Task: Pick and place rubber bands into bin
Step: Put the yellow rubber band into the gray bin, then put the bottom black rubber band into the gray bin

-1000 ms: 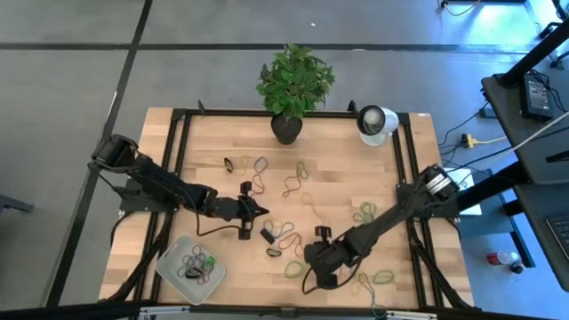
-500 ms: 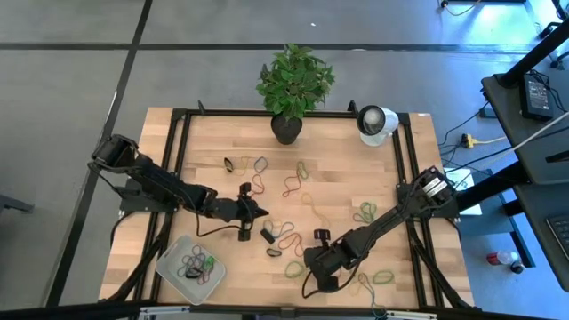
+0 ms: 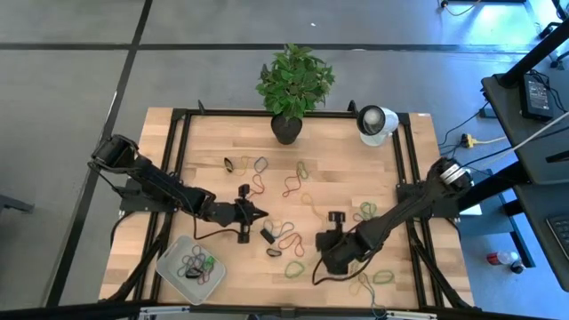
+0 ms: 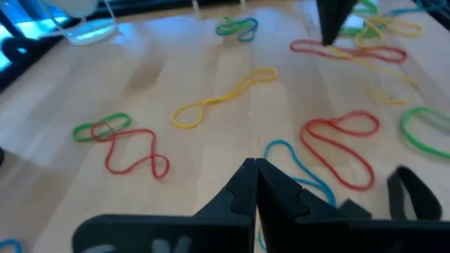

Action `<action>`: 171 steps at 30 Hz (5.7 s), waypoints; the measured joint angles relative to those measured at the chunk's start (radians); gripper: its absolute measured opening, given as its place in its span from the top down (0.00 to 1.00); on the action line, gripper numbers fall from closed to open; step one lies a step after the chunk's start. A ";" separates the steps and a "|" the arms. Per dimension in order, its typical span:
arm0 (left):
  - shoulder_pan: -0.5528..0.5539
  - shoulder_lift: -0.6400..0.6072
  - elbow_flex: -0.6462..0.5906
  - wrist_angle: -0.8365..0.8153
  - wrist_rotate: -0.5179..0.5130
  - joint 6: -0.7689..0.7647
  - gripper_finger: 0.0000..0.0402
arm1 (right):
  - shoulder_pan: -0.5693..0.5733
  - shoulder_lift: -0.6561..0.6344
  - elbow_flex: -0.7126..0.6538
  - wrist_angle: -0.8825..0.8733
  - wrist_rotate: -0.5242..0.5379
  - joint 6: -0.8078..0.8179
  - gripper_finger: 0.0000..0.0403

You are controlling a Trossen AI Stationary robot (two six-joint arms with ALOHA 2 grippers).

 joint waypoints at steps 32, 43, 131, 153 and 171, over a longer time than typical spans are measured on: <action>0.025 0.010 0.070 0.327 -0.047 0.008 0.41 | -0.277 -0.148 -0.052 0.803 0.107 -0.735 1.00; 0.063 0.010 0.070 0.322 -0.062 -0.006 0.42 | -0.277 -0.147 -0.053 0.851 0.059 -0.764 1.00; -0.655 -0.054 0.511 -1.408 0.405 -1.930 0.99 | -0.071 -1.017 -0.934 0.644 0.265 -0.024 0.86; -0.655 -0.054 0.393 -1.302 0.286 -1.844 0.77 | -0.072 -1.017 -0.933 0.651 0.266 -0.026 0.86; -0.328 -0.055 0.393 -1.295 0.054 -1.157 0.99 | -0.072 -1.017 -0.933 0.668 0.266 -0.028 0.86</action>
